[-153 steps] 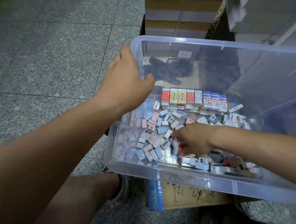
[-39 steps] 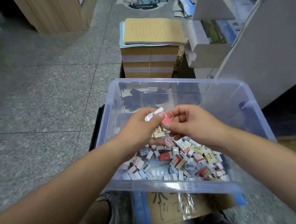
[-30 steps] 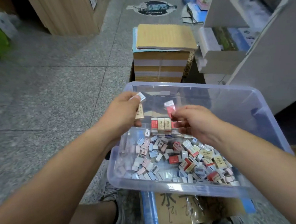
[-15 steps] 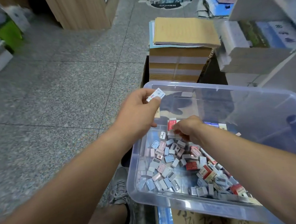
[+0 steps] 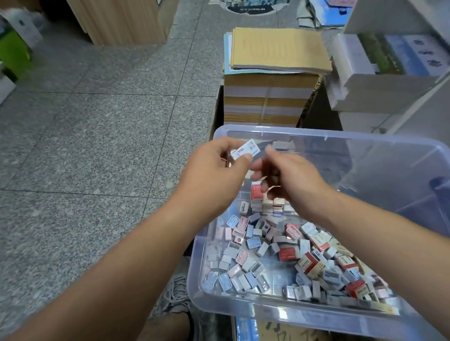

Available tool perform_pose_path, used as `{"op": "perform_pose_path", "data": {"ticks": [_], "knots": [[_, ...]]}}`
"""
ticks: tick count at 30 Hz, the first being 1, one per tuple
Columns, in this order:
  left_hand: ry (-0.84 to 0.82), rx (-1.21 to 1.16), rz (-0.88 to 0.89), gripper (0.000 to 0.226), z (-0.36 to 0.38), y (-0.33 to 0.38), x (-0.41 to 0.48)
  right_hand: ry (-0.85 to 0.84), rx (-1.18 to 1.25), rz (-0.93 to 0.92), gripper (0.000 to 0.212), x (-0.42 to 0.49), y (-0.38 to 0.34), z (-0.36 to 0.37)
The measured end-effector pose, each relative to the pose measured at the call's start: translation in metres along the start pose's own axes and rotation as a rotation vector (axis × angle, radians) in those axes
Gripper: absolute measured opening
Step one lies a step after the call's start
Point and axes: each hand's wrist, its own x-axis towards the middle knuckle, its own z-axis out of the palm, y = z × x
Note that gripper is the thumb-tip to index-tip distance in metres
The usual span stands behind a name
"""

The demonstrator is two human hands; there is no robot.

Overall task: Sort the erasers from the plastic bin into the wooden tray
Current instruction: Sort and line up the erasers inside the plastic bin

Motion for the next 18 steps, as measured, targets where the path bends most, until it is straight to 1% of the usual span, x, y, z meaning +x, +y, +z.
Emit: {"op": "perform_pose_path", "data": {"ticks": [1,2,4,5,7,9,10,11,13,15,16,18], "knots": [[-0.004,0.016,0.018,0.009,0.001,0.000,-0.001,-0.053,0.088,-0.019,0.038,-0.012,-0.010,0.002],[-0.008,0.036,0.036,0.012,0.002,0.000,-0.002,-0.093,0.105,-0.048,0.032,-0.021,-0.017,0.004],[-0.021,0.076,0.056,0.020,0.004,0.003,-0.005,-0.109,0.043,-0.111,0.018,-0.033,-0.023,0.004],[-0.028,0.084,0.057,0.022,0.005,0.003,-0.006,-0.100,0.042,-0.125,0.014,-0.035,-0.023,0.003],[-0.040,0.066,0.038,0.023,0.005,0.004,-0.007,-0.048,0.143,-0.107,0.011,-0.034,-0.023,-0.004],[-0.043,0.074,0.022,0.026,0.004,0.005,-0.007,0.068,0.207,-0.043,0.010,-0.024,-0.018,-0.019],[-0.041,0.082,0.017,0.030,0.003,0.005,-0.008,0.117,0.159,0.005,0.010,-0.016,-0.014,-0.029],[-0.039,0.083,0.011,0.034,0.002,0.006,-0.009,0.142,0.053,0.065,0.009,-0.010,-0.008,-0.038],[-0.040,0.086,-0.001,0.040,0.002,0.008,-0.010,0.133,-0.228,0.188,0.005,0.002,0.008,-0.050],[-0.043,0.094,0.007,0.042,0.003,0.008,-0.011,0.112,-0.425,0.247,0.011,0.009,0.022,-0.049],[-0.045,0.097,0.013,0.043,0.004,0.007,-0.010,0.115,-0.465,0.256,0.013,0.014,0.028,-0.046],[-0.044,0.106,0.014,0.045,0.005,0.005,-0.008,0.144,-0.489,0.263,0.010,0.027,0.040,-0.041]]}}
